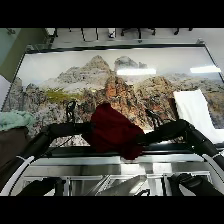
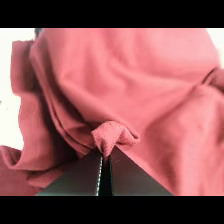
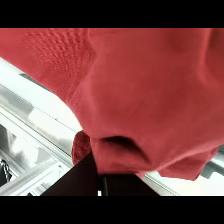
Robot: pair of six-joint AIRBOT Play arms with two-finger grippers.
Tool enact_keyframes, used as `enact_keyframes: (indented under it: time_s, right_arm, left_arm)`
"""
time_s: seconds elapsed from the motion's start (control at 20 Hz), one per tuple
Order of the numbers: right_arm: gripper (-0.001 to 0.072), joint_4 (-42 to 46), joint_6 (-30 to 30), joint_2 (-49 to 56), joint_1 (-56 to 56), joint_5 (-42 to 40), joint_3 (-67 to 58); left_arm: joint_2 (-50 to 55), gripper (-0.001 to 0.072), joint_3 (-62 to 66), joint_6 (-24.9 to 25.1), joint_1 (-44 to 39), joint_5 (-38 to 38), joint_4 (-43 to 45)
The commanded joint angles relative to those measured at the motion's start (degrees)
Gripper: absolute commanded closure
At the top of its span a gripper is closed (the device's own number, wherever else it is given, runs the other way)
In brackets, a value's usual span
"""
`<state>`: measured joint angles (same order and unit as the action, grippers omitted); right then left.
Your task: Fold the shirts.
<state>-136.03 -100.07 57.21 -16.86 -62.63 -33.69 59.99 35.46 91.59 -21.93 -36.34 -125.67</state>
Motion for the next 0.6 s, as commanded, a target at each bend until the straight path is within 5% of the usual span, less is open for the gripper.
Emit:
enact_keyframes:
  time_s: [0.0, 0.35, 0.55]
  right_arm:
    - [0.0689, -0.09, -1.14, -2.45, 1.18, -0.11, -5.46]
    - [0.0690, -0.07, -4.42, -13.29, 15.65, -7.04, -51.21]
    - [0.0690, 4.17, -5.84, -15.41, 16.44, -6.10, -76.04]
  left_arm:
    - [-6.80, 0.0695, 2.12, -0.15, 0.98, 0.76, -0.04]
    - [-27.91, 0.0695, 32.98, -2.12, 9.99, -6.23, -0.13]
    - [-31.65, 0.0695, 54.25, -2.12, 10.56, -5.99, 0.09]
